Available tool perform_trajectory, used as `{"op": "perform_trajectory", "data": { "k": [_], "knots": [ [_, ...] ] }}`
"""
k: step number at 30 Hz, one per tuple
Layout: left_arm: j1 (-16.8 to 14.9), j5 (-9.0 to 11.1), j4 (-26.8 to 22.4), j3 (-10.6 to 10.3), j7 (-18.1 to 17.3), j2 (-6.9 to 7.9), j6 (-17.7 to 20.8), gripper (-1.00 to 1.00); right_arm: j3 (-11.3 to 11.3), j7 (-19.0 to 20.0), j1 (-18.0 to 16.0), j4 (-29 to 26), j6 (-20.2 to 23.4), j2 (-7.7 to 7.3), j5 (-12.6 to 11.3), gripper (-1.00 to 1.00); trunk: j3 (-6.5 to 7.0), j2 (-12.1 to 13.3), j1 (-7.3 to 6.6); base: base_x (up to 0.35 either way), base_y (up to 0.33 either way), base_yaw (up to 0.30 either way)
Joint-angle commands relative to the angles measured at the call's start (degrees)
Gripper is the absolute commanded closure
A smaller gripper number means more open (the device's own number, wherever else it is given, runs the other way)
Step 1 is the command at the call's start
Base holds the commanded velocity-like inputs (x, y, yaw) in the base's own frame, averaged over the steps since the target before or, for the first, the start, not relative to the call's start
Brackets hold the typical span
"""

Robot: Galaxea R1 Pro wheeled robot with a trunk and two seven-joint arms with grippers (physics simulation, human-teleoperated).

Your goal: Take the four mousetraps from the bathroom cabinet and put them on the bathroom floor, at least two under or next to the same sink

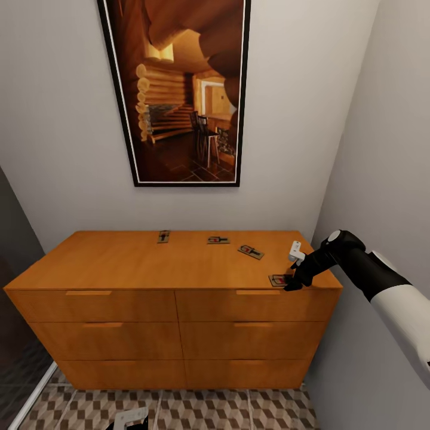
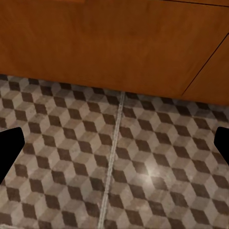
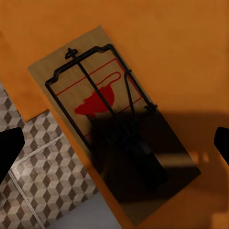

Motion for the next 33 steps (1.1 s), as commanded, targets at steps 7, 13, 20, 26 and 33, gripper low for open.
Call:
{"op": "perform_trajectory", "data": {
  "k": [7, 13, 20, 26, 33],
  "knots": [
    [0.0, 0.0, 0.0, 0.2, 0.0, -0.01, -0.2, -1.0, 0.1, 0.2, 0.0, -0.1, 0.5, -0.04, 0.1, -1.0, -0.37, 0.0, 0.0, 0.0, 0.0, 0.0],
    [0.0, 0.0, 0.0, 0.3, 0.0, -0.02, -0.2, -1.0, 0.1, 0.2, 0.0, -0.1, 0.5, -0.04, 0.1, -1.0, -0.52, 0.0, 0.0, 0.0, 0.0, 0.0],
    [0.0, 0.0, 0.0, 0.2, 0.0, -0.01, -0.2, -1.0, 0.1, 0.2, -0.1, -0.1, 0.5, -0.04, 0.1, -1.0, -0.56, 0.0, 0.0, 0.0, 0.0, 0.0],
    [0.0, 0.0, 0.0, 0.2, 0.0, -0.04, -0.2, -1.0, 0.1, 0.2, -0.1, -0.1, 0.5, -0.04, 0.1, -1.0, -0.57, 0.0, 0.0, 0.0, 0.0, 0.0],
    [0.0, 0.0, 0.0, 0.2, 0.0, -0.03, -0.2, -1.0, 0.1, 0.2, 0.0, -0.1, 0.5, -0.04, 0.1, -1.0, -0.58, 0.0, 0.0, 0.0, 0.0, 0.0]
  ]
}}
